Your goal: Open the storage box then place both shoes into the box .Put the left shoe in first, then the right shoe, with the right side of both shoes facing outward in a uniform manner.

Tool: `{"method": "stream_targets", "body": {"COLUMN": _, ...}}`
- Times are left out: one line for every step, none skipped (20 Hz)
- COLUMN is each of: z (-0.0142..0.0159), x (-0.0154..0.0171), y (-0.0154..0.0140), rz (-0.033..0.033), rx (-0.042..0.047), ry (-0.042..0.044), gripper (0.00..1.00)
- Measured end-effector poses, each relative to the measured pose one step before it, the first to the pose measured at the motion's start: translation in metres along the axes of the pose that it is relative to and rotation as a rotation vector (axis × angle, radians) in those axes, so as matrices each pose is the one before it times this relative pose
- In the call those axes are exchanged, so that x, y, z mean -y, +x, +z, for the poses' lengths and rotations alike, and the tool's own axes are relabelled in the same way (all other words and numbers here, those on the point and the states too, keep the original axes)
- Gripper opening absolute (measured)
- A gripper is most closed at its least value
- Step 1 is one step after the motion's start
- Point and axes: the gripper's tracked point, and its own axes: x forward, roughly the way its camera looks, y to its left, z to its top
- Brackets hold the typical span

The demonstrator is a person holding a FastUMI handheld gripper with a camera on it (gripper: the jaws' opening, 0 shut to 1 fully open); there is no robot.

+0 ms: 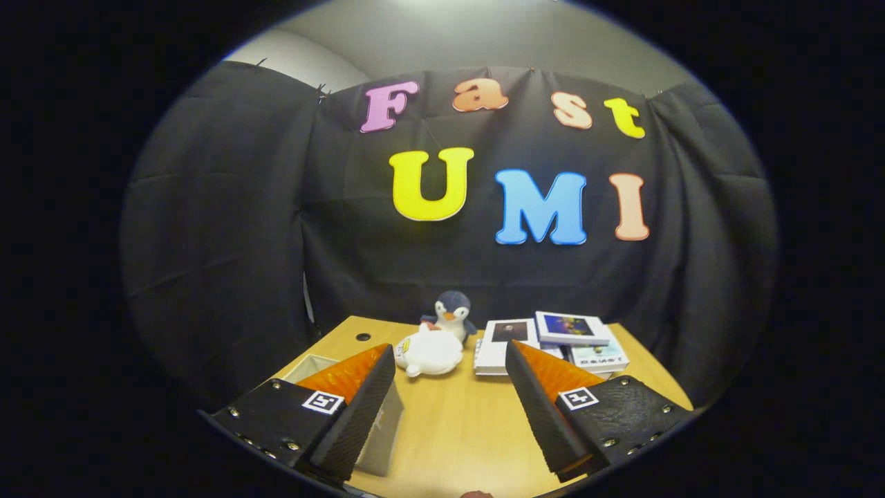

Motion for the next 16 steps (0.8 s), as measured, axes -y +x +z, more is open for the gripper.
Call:
{"method": "stream_targets", "body": {"z": 0.00580, "x": 0.01104, "y": -0.00478, "rz": -0.02410, "rx": 0.02186, "ry": -0.02221, "gripper": 0.97}}
{"method": "stream_targets", "body": {"z": 0.00435, "x": 0.01170, "y": -0.00429, "rz": -0.02547, "rx": 0.02013, "ry": -0.01642, "gripper": 0.97}}
{"method": "stream_targets", "body": {"z": 0.00448, "x": 0.00993, "y": -0.00160, "rz": -0.01988, "rx": 0.02157, "ry": -0.01202, "gripper": 0.98}}
{"method": "stream_targets", "body": {"z": 0.00309, "x": 0.00726, "y": -0.00061, "rz": -0.01554, "rx": 0.01909, "ry": -0.00330, "gripper": 0.98}}
{"method": "stream_targets", "body": {"z": 0.00106, "x": 0.00775, "y": -0.00130, "rz": -0.01632, "rx": 0.01569, "ry": 0.00033, "gripper": 0.98}}
{"method": "stream_targets", "body": {"z": -0.00190, "x": 0.00993, "y": 0.00296, "rz": -0.01371, "rx": 0.01532, "ry": 0.00545, "gripper": 0.97}}
{"method": "stream_targets", "body": {"z": -0.00052, "x": 0.00684, "y": 0.00158, "rz": -0.01267, "rx": 0.00598, "ry": 0.00725, "gripper": 0.97}}
{"method": "stream_targets", "body": {"z": 0.00145, "x": 0.00622, "y": -0.00082, "rz": -0.00594, "rx": 0.00386, "ry": 0.00981, "gripper": 0.97}}
{"method": "stream_targets", "body": {"z": 0.00079, "x": 0.00536, "y": 0.00048, "rz": -0.00766, "rx": 0.00549, "ry": 0.01313, "gripper": 0.97}}
{"method": "stream_targets", "body": {"z": 0.00192, "x": 0.00432, "y": 0.00113, "rz": -0.00428, "rx": 0.00201, "ry": 0.01529, "gripper": 0.98}}
{"method": "stream_targets", "body": {"z": 0.00146, "x": 0.00348, "y": 0.00176, "rz": -0.00487, "rx": 0.00518, "ry": 0.01826, "gripper": 0.97}}
{"method": "stream_targets", "body": {"z": 0.00048, "x": 0.00402, "y": 0.00253, "rz": -0.00492, "rx": -0.00040, "ry": 0.01605, "gripper": 0.97}}
{"method": "stream_targets", "body": {"z": 0.00198, "x": 0.00348, "y": 0.00270, "rz": -0.00618, "rx": 0.00366, "ry": 0.01062, "gripper": 0.98}}
{"method": "stream_targets", "body": {"z": 0.00238, "x": 0.00270, "y": 0.00386, "rz": -0.00189, "rx": 0.00573, "ry": 0.00634, "gripper": 0.97}}
{"method": "stream_targets", "body": {"z": 0.00312, "x": 0.00147, "y": 0.00314, "rz": -0.00044, "rx": 0.00949, "ry": 0.00209, "gripper": 0.97}}
{"method": "stream_targets", "body": {"z": 0.00407, "x": 0.00213, "y": 0.00322, "rz": -0.00084, "rx": 0.01209, "ry": 0.00358, "gripper": 0.98}}
